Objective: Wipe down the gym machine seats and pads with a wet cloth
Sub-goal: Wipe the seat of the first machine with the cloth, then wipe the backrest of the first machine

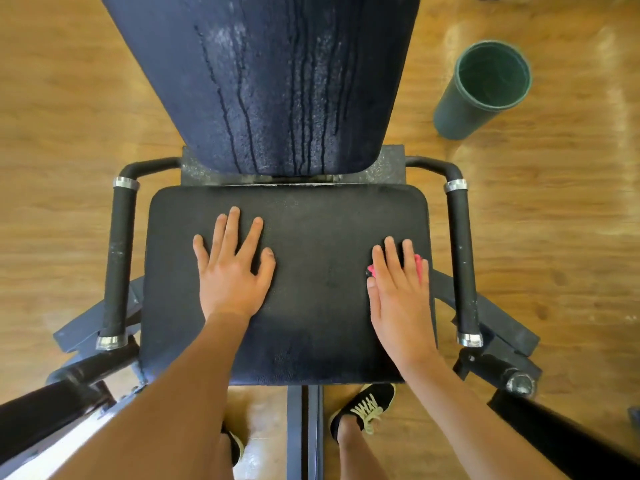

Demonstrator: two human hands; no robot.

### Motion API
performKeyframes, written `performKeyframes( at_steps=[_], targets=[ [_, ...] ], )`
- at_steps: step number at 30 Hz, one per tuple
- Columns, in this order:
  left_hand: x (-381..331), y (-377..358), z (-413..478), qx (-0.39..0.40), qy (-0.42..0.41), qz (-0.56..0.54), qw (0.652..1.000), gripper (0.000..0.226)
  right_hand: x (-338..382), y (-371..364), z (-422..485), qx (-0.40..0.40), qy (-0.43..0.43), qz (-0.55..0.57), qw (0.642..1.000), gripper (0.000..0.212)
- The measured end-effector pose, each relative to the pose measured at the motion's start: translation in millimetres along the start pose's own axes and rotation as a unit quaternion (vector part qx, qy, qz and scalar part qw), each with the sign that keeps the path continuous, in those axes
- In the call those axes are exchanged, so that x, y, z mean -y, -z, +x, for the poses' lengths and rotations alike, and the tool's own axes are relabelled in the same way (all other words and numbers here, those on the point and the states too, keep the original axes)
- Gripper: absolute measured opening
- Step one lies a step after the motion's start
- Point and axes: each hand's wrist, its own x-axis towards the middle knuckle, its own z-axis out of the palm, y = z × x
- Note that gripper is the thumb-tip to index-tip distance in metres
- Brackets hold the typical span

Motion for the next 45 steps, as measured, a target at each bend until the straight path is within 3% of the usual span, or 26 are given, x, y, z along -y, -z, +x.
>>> performKeyframes(
  at_steps=[7,11,21,31,42,45],
  targets=[
    [-2,0,0,-0.008,0.007,-0.006,1.0,0.054,-2,-5,5,-0.039,0.008,0.02,0.999,0.042],
    [0,-5,0,-0.02,0.001,-0.01,1.0,0.053,0,-9,8,-0.065,0.053,0.029,0.996,0.058],
    [6,14,10,0.004,-0.016,-0.064,0.998,0.05,62,40,49,-0.148,0.095,0.065,0.982,0.056],
    [-15,138,70,-0.169,-0.125,-0.124,0.97,0.038,105,134,93,-0.272,0.152,0.104,0.945,0.044],
    [-51,297,141,-0.279,-0.239,-0.122,0.922,0.033,136,295,132,-0.409,0.208,0.068,0.886,0.041],
    [-60,338,160,-0.304,-0.238,-0.136,0.913,0.034,144,345,144,-0.445,0.225,0.045,0.866,0.04]
  ],
)
